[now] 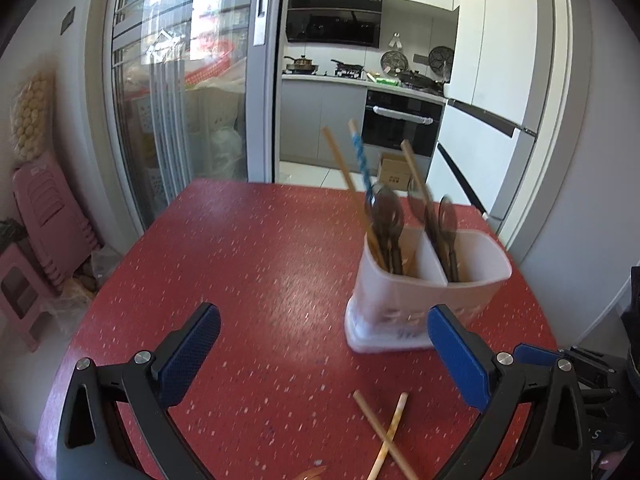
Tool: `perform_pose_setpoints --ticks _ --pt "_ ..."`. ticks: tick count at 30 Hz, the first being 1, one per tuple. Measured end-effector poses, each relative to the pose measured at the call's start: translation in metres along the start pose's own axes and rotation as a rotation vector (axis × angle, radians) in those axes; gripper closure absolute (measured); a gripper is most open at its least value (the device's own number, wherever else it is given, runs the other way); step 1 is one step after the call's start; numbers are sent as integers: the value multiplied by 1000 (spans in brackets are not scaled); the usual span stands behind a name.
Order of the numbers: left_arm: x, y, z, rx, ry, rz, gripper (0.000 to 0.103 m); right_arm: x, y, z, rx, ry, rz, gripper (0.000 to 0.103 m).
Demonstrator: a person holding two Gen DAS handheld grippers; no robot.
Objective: Organize utensils
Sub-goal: 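Move both tools back over the two remaining chopsticks, then grasp the plain wooden chopstick with the right tool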
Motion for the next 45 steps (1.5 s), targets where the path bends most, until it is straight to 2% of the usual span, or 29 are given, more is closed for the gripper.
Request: perform_pose_setpoints --ticks 13,21,30,35,42,45 --pt "-4 -117 -19 2 -8 -183 0 18 -61 -13 -28 -54 -149 44" --pt "-10 -161 -15 40 -25 -236 0 37 -89 -20 -66 -103 -250 44" --pt "-11 -173 -20 61 -21 -270 0 58 -106 -32 -146 -166 -344 44" --pt "-12 -175 -19 71 -16 -269 0 69 -110 -34 -184 -229 -367 44" --pt "-10 -174 -16 84 -17 -277 0 84 -110 -36 -191 -272 -394 44" --pt "-9 -174 -13 98 -17 -279 0 94 -107 -42 -204 -292 -393 52"
Point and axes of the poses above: each gripper's, at about its wrist camera, not at the fingertips, and x roughly the way its jaws point, z to its right, y to its top, the point moved 8 cm from there along x, roughly the way its jaws point, and after that the axes turned 7 degrees about x, right-handed, at the moved point
